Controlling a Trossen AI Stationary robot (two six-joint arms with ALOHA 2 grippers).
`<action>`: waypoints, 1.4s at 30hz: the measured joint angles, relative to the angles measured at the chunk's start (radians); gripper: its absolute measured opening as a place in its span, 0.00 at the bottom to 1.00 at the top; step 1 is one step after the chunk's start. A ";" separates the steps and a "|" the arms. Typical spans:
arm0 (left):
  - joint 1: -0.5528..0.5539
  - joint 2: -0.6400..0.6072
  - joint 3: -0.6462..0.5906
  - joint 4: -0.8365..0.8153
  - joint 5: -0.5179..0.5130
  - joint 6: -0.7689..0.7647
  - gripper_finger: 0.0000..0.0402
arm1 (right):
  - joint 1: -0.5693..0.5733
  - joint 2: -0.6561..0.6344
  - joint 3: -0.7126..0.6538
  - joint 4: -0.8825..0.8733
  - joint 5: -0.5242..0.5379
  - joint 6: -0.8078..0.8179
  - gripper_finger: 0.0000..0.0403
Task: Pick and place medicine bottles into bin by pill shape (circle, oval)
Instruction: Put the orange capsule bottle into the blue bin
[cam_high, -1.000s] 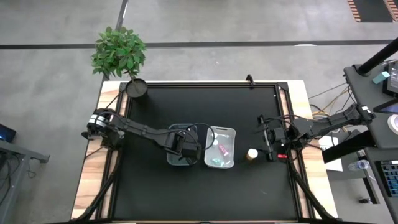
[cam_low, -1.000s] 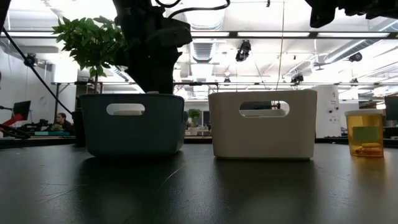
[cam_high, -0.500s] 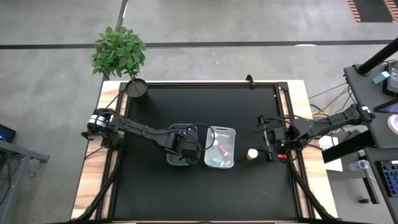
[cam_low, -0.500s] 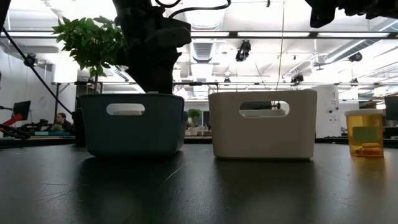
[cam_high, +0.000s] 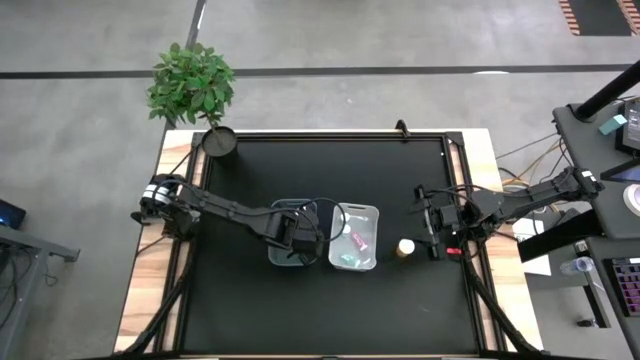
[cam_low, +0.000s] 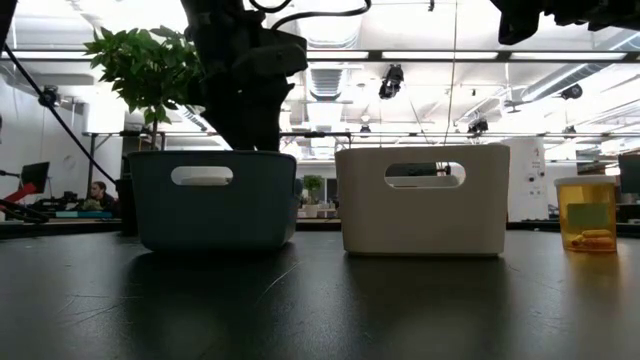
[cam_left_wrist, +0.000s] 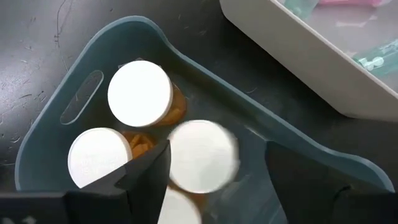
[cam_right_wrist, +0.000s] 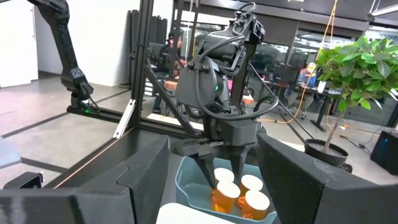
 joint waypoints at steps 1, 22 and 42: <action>0.000 0.000 0.000 0.000 0.000 0.000 0.62 | 0.000 0.000 0.000 0.000 0.000 0.000 0.57; 0.000 0.000 0.130 -0.135 0.080 0.061 0.65 | 0.000 0.000 0.000 0.000 0.000 -0.007 0.57; -0.013 -0.001 0.315 -0.105 0.102 0.490 0.65 | 0.000 0.000 0.000 0.001 0.008 0.003 0.57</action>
